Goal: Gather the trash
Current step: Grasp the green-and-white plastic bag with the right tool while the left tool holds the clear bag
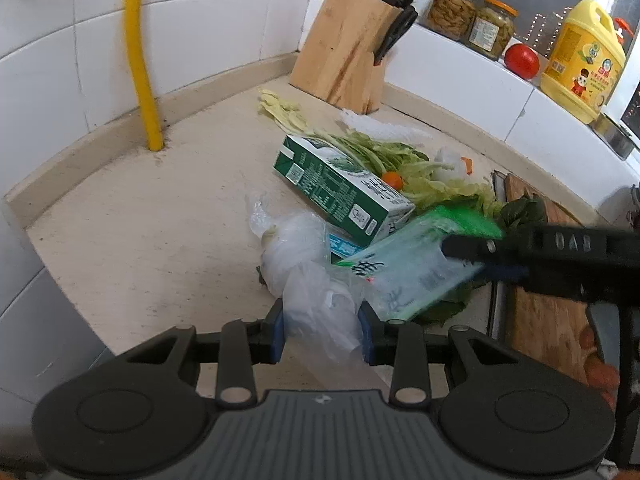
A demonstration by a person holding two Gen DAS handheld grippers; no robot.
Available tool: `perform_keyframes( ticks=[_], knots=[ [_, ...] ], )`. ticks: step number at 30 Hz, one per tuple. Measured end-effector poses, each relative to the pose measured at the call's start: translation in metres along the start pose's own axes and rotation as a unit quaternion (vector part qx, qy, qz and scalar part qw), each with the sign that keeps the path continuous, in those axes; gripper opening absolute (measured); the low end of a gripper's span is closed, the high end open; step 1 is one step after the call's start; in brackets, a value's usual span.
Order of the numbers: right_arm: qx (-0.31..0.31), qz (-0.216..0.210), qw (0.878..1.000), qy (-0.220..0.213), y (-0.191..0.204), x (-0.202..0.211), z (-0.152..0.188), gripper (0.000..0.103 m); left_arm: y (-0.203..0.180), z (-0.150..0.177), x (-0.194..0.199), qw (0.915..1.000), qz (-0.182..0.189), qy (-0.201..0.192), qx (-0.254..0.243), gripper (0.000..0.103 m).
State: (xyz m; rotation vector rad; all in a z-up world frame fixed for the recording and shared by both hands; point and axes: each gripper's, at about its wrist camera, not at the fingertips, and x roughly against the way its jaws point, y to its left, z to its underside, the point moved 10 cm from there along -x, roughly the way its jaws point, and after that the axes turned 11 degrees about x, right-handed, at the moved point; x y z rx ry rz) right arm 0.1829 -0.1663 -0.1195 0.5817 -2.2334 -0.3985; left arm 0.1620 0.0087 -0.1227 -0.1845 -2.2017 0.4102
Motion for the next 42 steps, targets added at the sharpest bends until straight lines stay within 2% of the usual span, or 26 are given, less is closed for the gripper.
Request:
perform_keyframes(
  ticks=[5,9,13,20,30,42],
  knots=[
    [-0.032,-0.019,0.999,0.005,-0.001,-0.021,-0.008,0.05,-0.003,0.001,-0.006,1.0,0.001,0.007,0.0,0.031],
    [-0.02,-0.027,0.999,0.022,0.006,-0.028,-0.004,0.025,-0.007,0.003,-0.009,0.9999,0.001,0.01,-0.004,0.031],
    [-0.015,-0.036,0.999,0.023,0.009,-0.023,-0.002,0.016,-0.008,0.003,-0.008,1.0,0.002,0.007,-0.006,0.031],
    [0.011,-0.028,1.0,-0.003,0.011,0.008,-0.008,0.014,-0.013,0.003,0.001,0.9999,0.009,-0.001,-0.013,0.031],
    [-0.042,-0.037,0.998,-0.034,-0.005,0.04,-0.017,0.014,-0.016,0.004,0.021,0.9993,0.011,-0.025,-0.025,0.031],
    [-0.067,-0.035,0.995,-0.068,-0.01,0.066,-0.019,0.01,-0.015,0.002,0.037,0.9984,0.014,-0.042,-0.036,0.031]
  ],
)
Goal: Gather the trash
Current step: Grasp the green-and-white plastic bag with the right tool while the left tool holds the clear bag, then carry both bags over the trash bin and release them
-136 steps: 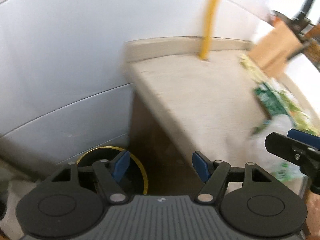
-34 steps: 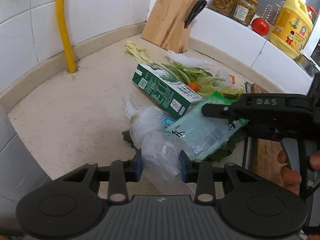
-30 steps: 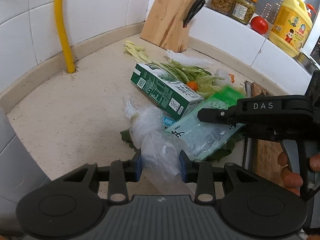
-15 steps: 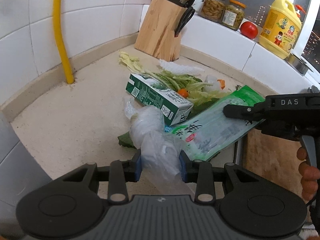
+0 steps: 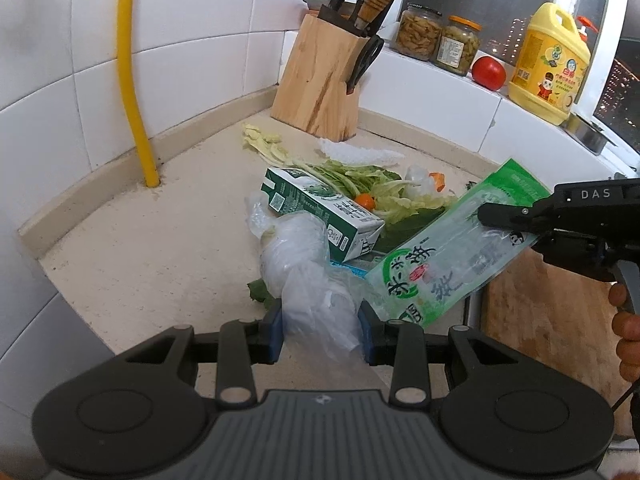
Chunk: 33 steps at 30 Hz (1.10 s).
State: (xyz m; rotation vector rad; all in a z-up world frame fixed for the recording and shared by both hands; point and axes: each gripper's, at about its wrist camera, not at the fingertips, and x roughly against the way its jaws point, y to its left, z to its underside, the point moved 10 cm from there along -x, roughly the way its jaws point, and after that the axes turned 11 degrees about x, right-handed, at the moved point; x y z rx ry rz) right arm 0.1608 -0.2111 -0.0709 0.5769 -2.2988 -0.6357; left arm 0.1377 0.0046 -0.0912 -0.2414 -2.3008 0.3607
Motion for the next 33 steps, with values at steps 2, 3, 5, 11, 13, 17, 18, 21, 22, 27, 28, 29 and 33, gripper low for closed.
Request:
perform_keyframes(
  ticks=[2,3,5,11,13,17,18,21,22,27,28,29,33],
  knots=[
    [-0.003,0.003,1.0,-0.006,-0.001,0.004,-0.002,0.009,0.0,0.0,0.002,1.0,0.001,-0.003,-0.003,0.031],
    [-0.005,0.003,1.0,-0.009,-0.001,0.006,-0.002,0.009,0.001,0.0,0.003,1.0,0.003,-0.003,-0.004,0.031],
    [-0.004,0.008,1.0,-0.014,0.0,0.009,-0.003,0.008,0.001,-0.001,0.004,1.0,0.005,-0.003,-0.003,0.031],
    [0.015,0.025,0.999,-0.03,0.004,0.019,-0.007,0.007,0.001,-0.002,0.01,0.9999,0.01,-0.01,-0.008,0.031],
    [0.027,0.028,0.999,-0.033,0.008,0.021,-0.008,0.006,0.002,-0.002,0.012,0.9998,0.009,-0.013,-0.008,0.031],
    [0.044,0.024,0.998,-0.039,0.019,0.025,-0.011,0.005,0.005,-0.004,0.017,0.9997,0.008,-0.021,-0.008,0.031],
    [0.048,0.023,0.998,-0.041,0.022,0.026,-0.012,0.005,0.006,-0.005,0.019,0.9996,0.008,-0.024,-0.008,0.031],
    [0.059,0.019,0.997,-0.048,0.03,0.028,-0.016,0.005,0.009,-0.009,0.024,0.9994,0.007,-0.033,-0.006,0.031],
    [0.061,0.019,0.997,-0.05,0.033,0.029,-0.018,0.005,0.01,-0.009,0.026,0.9993,0.007,-0.036,-0.005,0.031],
    [0.071,0.011,0.996,-0.054,0.043,0.032,-0.02,0.005,0.016,-0.012,0.032,0.999,0.003,-0.045,-0.002,0.031],
    [0.074,0.009,0.996,-0.055,0.046,0.033,-0.02,0.005,0.016,-0.012,0.033,0.999,0.003,-0.046,-0.001,0.031],
    [0.075,0.007,0.996,-0.056,0.048,0.033,-0.02,0.005,0.017,-0.012,0.033,0.9989,0.003,-0.046,0.0,0.031],
    [0.083,0.0,0.995,-0.057,0.058,0.035,-0.022,0.005,0.018,-0.012,0.037,0.9987,0.002,-0.052,-0.001,0.031]
  ],
)
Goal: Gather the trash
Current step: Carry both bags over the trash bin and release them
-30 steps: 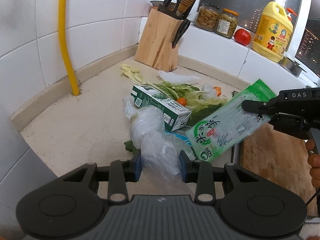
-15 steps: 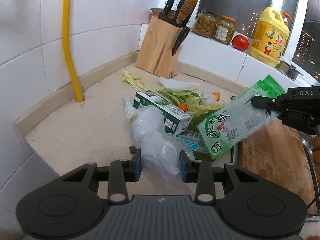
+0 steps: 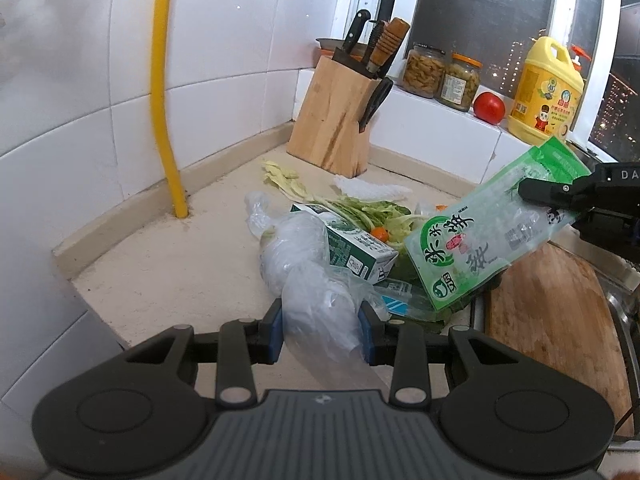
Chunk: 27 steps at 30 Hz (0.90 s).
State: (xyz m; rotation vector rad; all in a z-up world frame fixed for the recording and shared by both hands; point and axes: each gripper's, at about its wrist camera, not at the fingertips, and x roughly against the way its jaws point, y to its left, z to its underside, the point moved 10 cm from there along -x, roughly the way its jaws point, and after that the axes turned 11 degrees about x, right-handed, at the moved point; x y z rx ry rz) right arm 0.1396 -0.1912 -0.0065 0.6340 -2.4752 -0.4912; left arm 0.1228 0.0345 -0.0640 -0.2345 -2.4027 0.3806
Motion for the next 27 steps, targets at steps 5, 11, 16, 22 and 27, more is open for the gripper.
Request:
perform_keyframes(
  ticks=[5,11,16,22,27],
  knots=[
    [0.007,-0.014,1.0,0.002,0.013,-0.003,0.0,0.005,0.003,-0.001,0.007,0.9999,-0.006,-0.011,0.001,0.031],
    [0.023,-0.044,0.999,0.015,0.036,-0.014,0.003,0.005,0.016,-0.002,0.02,0.9994,-0.022,-0.023,0.014,0.031],
    [0.036,-0.077,0.996,0.038,0.06,-0.033,0.01,0.005,0.035,0.001,0.034,0.9979,-0.047,-0.033,0.032,0.031],
    [0.055,-0.122,0.988,0.073,0.097,-0.058,0.024,0.005,0.071,0.006,0.055,0.9931,-0.087,-0.046,0.065,0.031],
    [0.07,-0.157,0.979,0.108,0.128,-0.079,0.04,0.005,0.098,0.014,0.071,0.9877,-0.118,-0.053,0.089,0.031]
  ],
)
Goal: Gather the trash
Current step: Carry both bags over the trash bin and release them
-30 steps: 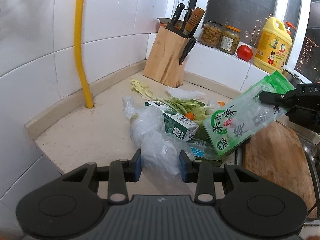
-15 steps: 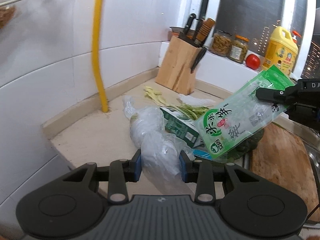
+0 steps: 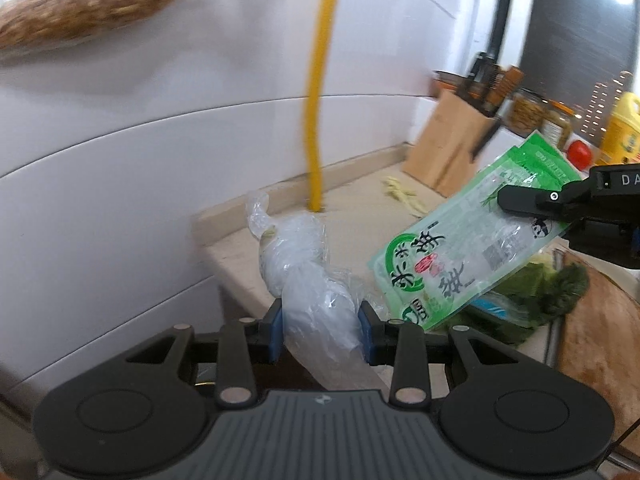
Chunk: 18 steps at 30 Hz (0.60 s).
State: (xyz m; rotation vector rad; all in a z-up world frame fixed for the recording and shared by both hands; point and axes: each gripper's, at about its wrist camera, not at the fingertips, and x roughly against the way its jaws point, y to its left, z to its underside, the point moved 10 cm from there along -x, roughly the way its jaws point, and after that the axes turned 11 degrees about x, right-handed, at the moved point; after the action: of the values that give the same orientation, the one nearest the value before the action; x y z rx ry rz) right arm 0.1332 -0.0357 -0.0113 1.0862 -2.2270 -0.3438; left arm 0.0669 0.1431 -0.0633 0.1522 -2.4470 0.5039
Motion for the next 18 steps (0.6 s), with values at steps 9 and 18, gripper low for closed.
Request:
perform_keyframes(
  ticks=[9,18],
  knots=[
    [0.031,-0.039,0.996,0.071,0.044,-0.062,0.02,0.005,0.062,0.017,0.002,0.9973,-0.06,0.016,0.038,0.031],
    [0.077,-0.035,0.986,0.144,0.067,-0.127,0.063,0.006,0.11,0.043,-0.027,0.9906,-0.111,0.061,0.053,0.033]
  ],
)
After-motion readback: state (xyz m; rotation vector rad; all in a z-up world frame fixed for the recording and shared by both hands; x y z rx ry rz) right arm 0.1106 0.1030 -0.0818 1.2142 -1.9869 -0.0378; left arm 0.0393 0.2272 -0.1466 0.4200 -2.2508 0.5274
